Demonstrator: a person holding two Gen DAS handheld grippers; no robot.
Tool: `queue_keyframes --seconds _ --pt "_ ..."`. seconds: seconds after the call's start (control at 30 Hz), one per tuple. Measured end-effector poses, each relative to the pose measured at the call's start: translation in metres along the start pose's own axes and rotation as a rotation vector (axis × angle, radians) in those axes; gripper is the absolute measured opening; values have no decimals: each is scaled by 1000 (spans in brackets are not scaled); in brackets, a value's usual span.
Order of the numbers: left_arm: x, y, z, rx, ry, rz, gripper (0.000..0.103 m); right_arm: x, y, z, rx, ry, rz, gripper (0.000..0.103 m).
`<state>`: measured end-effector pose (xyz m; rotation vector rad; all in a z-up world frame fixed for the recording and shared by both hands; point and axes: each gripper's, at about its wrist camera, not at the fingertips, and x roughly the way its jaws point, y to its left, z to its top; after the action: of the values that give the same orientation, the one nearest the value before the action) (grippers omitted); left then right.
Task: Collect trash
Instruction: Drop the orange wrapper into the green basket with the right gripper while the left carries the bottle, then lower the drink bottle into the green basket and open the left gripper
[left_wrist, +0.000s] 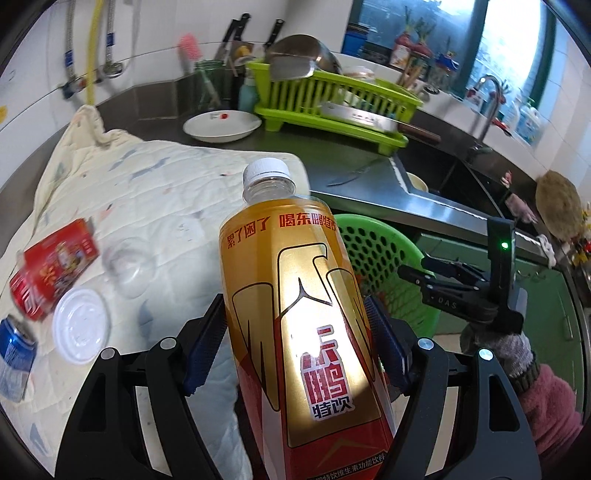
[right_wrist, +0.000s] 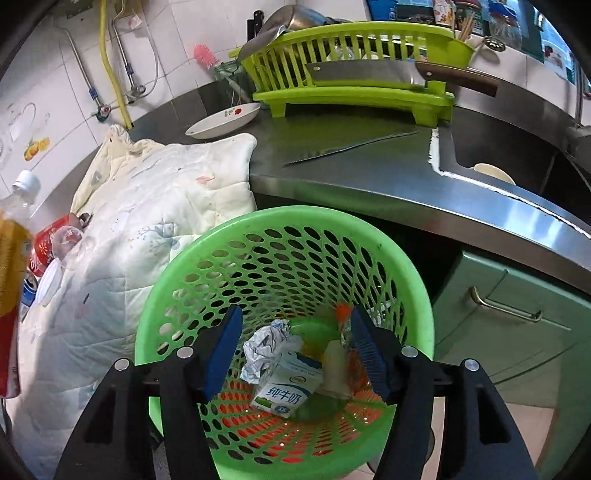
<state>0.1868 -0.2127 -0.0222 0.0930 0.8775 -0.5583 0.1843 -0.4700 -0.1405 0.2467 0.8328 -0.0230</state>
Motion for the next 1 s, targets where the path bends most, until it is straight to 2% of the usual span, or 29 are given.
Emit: queue_keyframes --seconds 0.23,0.5,0.83,1.0 --pt "17 -24 8 48 -1 -18 73 -27 -3 -12 15 -49 3 65" --pt "48 -46 16 90 25 -41 73 -50 -2 -33 0 -74 -41 72" --pt "90 -71 21 139 53 -37 73 -64 -12 -46 11 -87 -73 74" --pt "120 -81 18 147 98 -47 73 -70 -17 -55 23 -93 -84 76"
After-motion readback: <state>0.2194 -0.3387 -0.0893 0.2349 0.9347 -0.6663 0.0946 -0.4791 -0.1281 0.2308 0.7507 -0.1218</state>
